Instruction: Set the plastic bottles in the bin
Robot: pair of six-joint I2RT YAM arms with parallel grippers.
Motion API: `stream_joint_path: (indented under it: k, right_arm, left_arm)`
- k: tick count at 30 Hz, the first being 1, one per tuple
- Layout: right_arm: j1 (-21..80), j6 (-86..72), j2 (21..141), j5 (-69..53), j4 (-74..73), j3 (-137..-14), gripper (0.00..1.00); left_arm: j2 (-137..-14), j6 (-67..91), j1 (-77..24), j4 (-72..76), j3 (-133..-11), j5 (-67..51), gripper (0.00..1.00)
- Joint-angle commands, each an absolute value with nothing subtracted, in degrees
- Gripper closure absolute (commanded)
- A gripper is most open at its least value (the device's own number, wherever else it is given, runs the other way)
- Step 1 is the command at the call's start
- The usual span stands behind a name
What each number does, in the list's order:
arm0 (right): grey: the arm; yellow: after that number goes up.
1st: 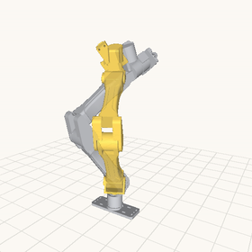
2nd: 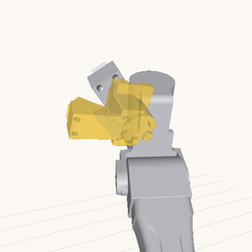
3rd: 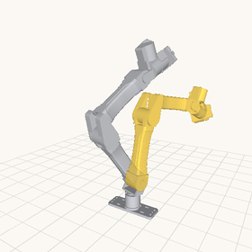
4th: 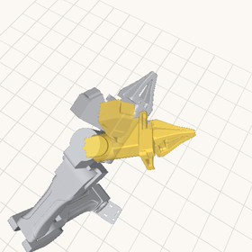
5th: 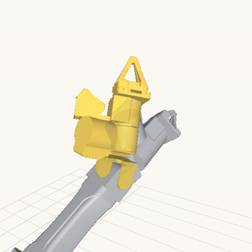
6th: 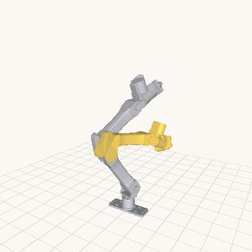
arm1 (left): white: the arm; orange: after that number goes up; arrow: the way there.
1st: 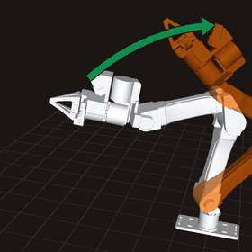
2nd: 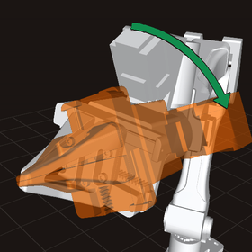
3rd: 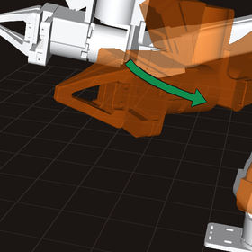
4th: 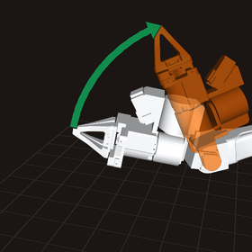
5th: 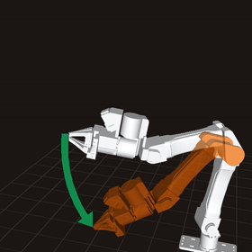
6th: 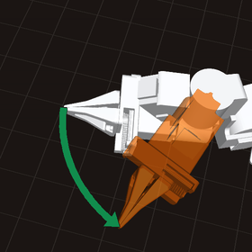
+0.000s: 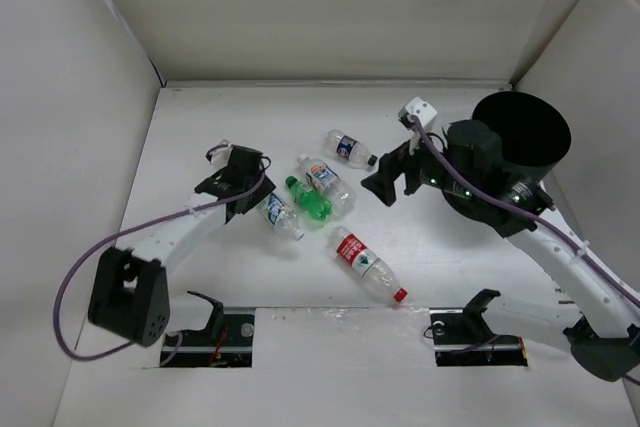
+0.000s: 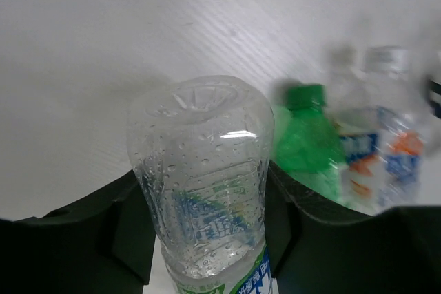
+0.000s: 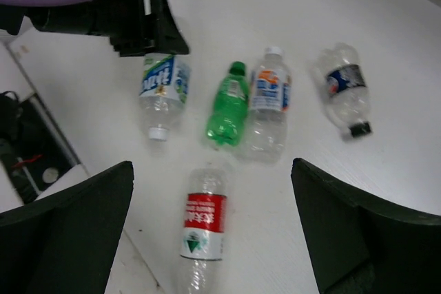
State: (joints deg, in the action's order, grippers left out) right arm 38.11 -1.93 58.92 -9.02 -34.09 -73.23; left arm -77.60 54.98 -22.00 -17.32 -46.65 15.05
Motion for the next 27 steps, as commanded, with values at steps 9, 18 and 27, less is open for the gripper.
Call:
stream_joint_path:
  k: [9,18,27]
  right_arm:
    - [42.2,-13.7,76.5,-27.2,-2.1,-73.3,0.0]
    - [43.9,-24.0,86.2,-35.2,9.0,-78.4,0.0]
    - [44.5,-28.0,89.2,-37.6,11.8,-79.5,0.91]
  left_arm:
    - [-55.1,40.9,-22.9,8.5,-52.8,-16.6,1.0]
    - [-53.8,40.9,-22.9,20.6,-52.0,-23.9,1.0]
    - [-56.3,40.9,-22.9,24.1,-55.9,-25.4,0.44]
